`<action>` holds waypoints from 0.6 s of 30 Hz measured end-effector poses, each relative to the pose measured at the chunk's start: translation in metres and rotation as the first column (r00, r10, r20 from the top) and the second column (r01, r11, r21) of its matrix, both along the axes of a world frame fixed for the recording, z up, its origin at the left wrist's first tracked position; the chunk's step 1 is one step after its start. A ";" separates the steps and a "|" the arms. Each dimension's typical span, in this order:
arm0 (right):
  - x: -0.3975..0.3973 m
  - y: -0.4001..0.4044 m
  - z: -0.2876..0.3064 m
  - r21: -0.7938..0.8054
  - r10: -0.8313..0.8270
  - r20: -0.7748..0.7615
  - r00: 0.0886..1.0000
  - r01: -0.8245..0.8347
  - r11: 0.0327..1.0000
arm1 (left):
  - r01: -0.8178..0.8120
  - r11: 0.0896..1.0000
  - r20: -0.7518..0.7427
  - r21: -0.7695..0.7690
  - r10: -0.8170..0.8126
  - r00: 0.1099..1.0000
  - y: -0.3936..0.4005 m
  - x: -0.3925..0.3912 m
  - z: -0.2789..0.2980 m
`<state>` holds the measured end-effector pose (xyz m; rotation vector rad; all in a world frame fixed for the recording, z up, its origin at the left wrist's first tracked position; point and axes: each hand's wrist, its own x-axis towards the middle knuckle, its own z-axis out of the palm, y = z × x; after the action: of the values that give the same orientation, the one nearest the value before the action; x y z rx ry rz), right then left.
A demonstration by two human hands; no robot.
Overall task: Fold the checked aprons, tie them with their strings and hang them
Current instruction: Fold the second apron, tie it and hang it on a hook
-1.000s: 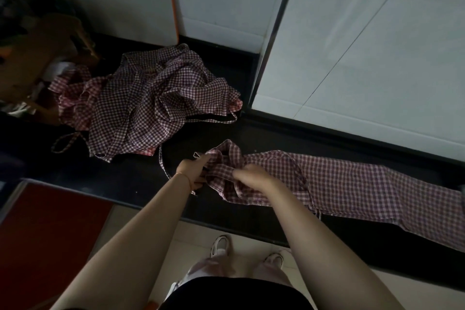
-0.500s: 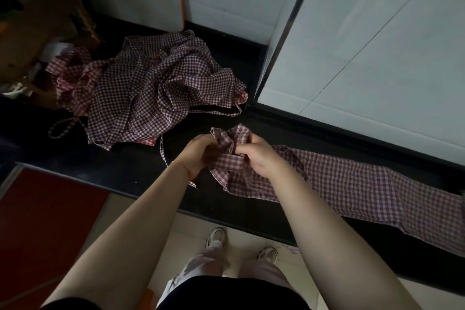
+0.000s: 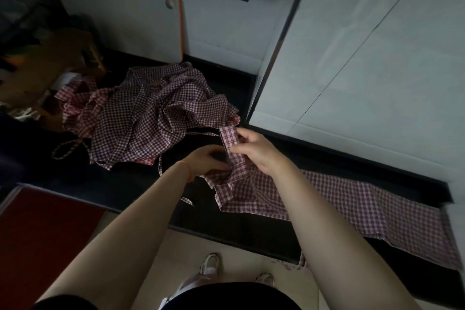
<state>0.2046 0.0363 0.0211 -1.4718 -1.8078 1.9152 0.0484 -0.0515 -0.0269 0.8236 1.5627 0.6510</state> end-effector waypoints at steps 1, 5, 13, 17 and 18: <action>-0.001 -0.001 0.003 0.011 0.031 0.023 0.999 -0.032 0.999 | 0.021 1.000 -0.061 0.023 -0.020 0.998 0.001 0.002 0.001; 0.001 -0.004 0.007 0.025 0.149 0.101 0.984 -0.152 0.988 | -0.086 0.991 -0.328 0.102 0.115 0.938 0.009 0.006 -0.002; 0.008 -0.012 0.022 0.076 0.119 0.132 0.984 -0.130 0.989 | 0.007 0.995 0.230 0.096 -0.028 0.973 0.006 0.009 0.019; 0.011 -0.007 0.018 0.067 0.086 0.154 0.984 -0.098 0.993 | -0.036 0.996 -0.380 0.077 0.063 0.923 0.010 0.005 0.006; 0.013 -0.006 0.015 0.076 0.070 0.175 0.982 -0.084 0.994 | -0.114 0.989 -0.445 0.099 0.146 0.884 0.009 0.000 0.002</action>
<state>0.2174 0.0300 0.0366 -1.6057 -2.0196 1.7709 0.0488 -0.0423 -0.0252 0.9772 2.0414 0.6428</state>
